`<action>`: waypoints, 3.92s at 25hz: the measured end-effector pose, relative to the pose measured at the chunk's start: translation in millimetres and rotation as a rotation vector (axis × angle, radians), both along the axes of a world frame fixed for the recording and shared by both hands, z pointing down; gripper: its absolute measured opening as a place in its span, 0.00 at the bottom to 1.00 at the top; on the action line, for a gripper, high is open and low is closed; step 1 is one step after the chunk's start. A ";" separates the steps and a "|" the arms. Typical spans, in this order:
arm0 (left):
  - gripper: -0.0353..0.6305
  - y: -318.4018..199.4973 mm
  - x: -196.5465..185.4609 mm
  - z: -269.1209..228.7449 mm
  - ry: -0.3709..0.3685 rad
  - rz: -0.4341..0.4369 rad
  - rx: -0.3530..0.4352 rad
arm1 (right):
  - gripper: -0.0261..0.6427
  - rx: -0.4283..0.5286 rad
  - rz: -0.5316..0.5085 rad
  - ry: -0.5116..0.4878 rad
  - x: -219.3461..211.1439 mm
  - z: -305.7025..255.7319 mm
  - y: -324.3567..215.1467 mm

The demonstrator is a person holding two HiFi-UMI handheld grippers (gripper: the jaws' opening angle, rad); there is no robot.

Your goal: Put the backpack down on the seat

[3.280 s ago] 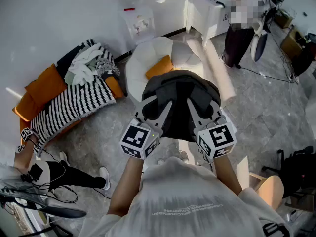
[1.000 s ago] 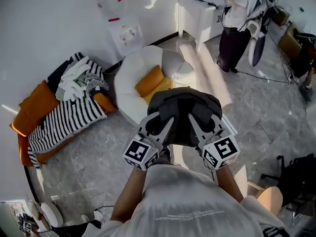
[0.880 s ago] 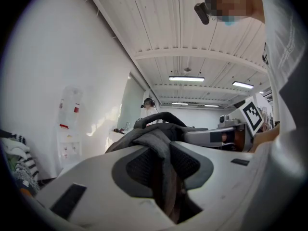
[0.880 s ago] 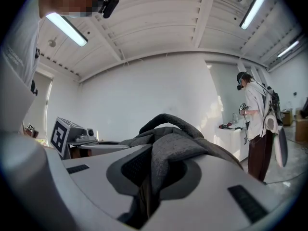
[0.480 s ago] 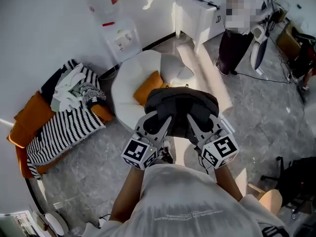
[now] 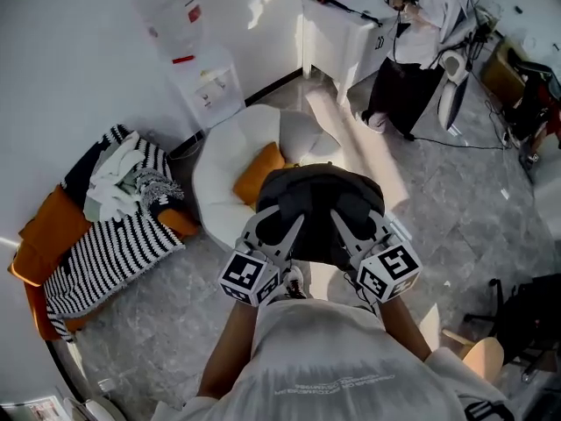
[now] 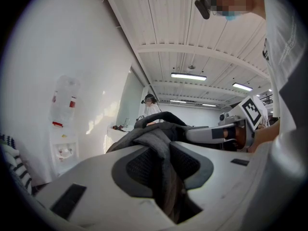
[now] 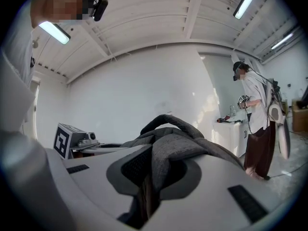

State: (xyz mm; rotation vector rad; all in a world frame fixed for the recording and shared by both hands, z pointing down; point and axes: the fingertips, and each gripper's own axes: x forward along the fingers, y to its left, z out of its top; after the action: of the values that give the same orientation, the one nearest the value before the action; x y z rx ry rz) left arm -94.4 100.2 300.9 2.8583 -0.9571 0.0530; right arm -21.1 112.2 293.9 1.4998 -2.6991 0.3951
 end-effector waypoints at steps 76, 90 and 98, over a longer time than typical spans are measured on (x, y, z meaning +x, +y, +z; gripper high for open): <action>0.23 -379.1 62.7 172.4 -0.005 -0.134 -0.263 | 0.10 -0.304 -0.234 -0.027 69.6 181.0 -379.9; 0.23 -393.5 43.4 271.7 -0.004 -0.099 -0.396 | 0.10 -0.360 -0.139 -0.044 50.1 275.6 -390.6; 0.23 -400.5 41.1 311.9 -0.024 -0.089 -0.456 | 0.10 -0.392 -0.118 -0.043 47.6 319.2 -392.9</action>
State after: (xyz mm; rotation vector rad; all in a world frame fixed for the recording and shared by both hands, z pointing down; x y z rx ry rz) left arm -53.3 -300.3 612.7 2.4016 -0.9335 0.2615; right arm 26.5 -280.7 613.1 1.2301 -2.5249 0.8948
